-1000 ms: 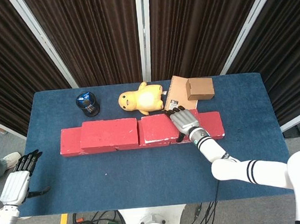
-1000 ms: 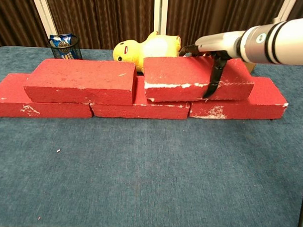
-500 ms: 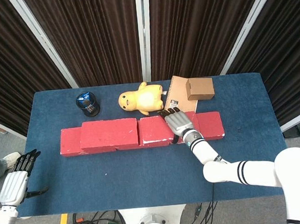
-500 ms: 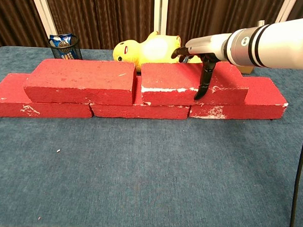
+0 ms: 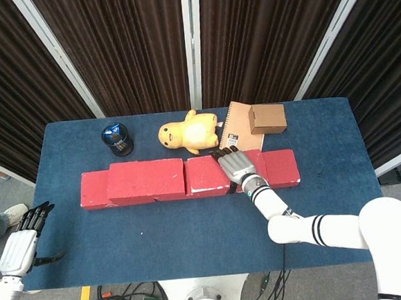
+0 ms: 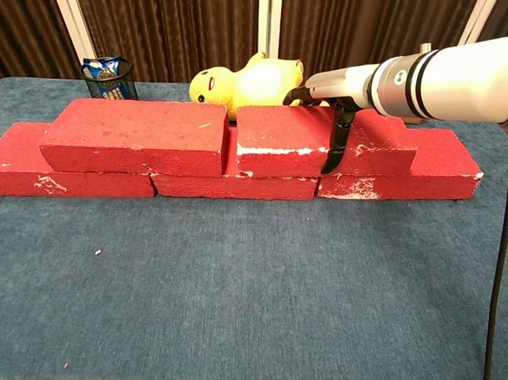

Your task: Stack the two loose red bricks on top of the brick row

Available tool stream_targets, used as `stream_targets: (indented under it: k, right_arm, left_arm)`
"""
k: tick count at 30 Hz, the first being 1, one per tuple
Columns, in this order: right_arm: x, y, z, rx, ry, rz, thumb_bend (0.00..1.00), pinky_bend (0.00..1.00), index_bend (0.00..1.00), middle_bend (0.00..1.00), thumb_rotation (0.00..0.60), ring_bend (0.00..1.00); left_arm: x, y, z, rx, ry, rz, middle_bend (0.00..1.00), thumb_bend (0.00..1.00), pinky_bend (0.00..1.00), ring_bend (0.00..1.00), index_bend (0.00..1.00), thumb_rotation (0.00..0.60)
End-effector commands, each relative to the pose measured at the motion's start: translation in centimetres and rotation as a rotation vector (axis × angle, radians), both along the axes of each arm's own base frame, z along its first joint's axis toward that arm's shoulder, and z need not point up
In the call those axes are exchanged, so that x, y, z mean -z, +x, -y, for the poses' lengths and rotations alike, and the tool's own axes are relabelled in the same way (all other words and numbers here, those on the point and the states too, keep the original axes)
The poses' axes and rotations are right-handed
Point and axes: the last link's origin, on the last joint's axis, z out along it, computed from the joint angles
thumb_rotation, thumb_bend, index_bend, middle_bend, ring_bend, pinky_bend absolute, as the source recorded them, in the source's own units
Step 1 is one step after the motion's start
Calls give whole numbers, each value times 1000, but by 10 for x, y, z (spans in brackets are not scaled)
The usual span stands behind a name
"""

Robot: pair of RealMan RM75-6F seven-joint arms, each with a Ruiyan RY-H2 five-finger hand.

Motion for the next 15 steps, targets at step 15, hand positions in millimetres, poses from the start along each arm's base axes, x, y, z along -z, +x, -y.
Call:
stream_targets:
  k: [15]
  right_arm:
    - [2, 1, 3, -4, -21, 29, 0, 0, 0, 209, 600, 143]
  left_arm:
    - [1, -4, 2, -12, -20, 2, 0, 51, 0, 0, 0, 600]
